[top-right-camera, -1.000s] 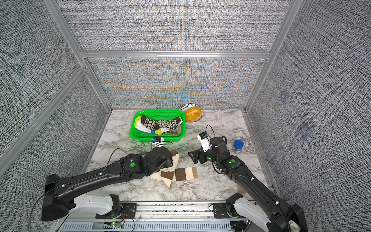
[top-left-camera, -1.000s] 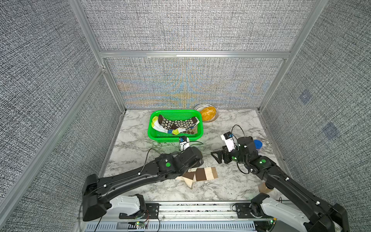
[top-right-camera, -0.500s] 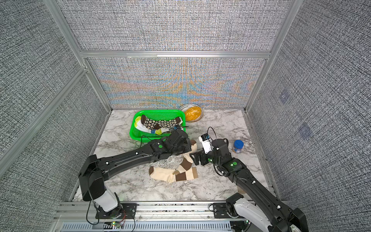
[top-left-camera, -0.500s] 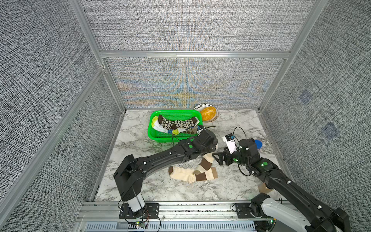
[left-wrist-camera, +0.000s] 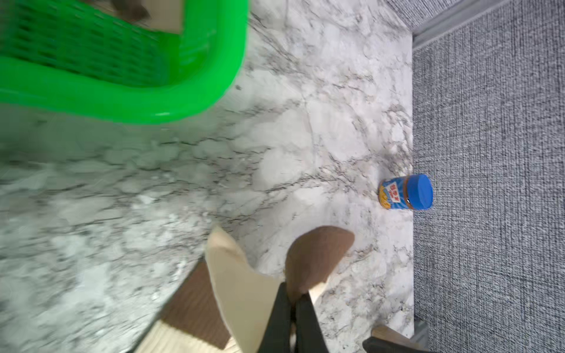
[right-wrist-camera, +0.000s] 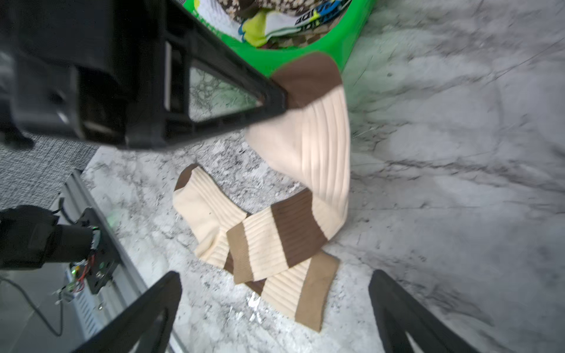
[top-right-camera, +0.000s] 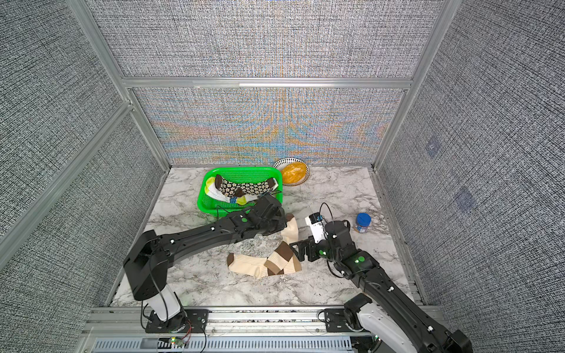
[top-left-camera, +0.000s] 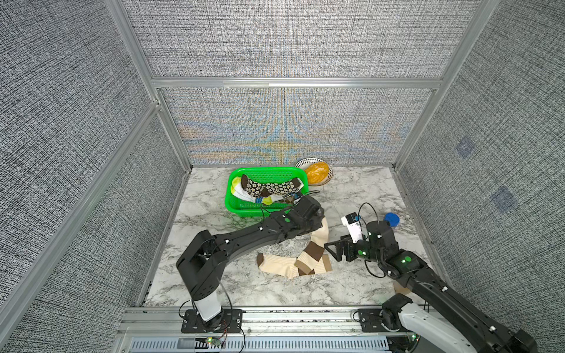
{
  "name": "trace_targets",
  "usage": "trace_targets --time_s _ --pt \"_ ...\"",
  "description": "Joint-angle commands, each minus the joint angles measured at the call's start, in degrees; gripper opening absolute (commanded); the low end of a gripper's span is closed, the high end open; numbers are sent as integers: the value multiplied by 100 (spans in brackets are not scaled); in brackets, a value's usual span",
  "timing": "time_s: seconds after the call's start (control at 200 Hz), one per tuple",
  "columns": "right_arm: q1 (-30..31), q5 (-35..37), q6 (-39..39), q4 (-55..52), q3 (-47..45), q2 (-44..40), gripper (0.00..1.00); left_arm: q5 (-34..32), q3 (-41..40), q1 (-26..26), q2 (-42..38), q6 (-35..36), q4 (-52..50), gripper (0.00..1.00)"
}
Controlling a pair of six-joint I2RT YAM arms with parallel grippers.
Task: Place the socks together as a pair
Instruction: Flatten out the sock.
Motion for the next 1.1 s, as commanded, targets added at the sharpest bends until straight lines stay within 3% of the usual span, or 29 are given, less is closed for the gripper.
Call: trace_targets --time_s 0.0,0.255,0.43,0.68,0.946,1.096 --pt "353 -6 545 216 -208 75 98 -489 -451 122 -524 96 -367 0" --pt "947 370 754 757 -287 645 98 -1116 -1313 540 -1313 301 -836 0" --pt "1323 569 840 681 -64 1394 96 -1240 -1080 723 -1019 617 -973 0" --pt "2098 1091 1714 1185 -280 1702 92 -1476 -620 919 -523 1057 -1242 0" --pt "2138 1376 2173 1971 -303 2364 84 -1414 -497 1037 -255 1190 -1161 0" --pt "2087 1394 2256 2230 -155 2715 72 -1388 -453 1069 -252 1238 -1152 0"
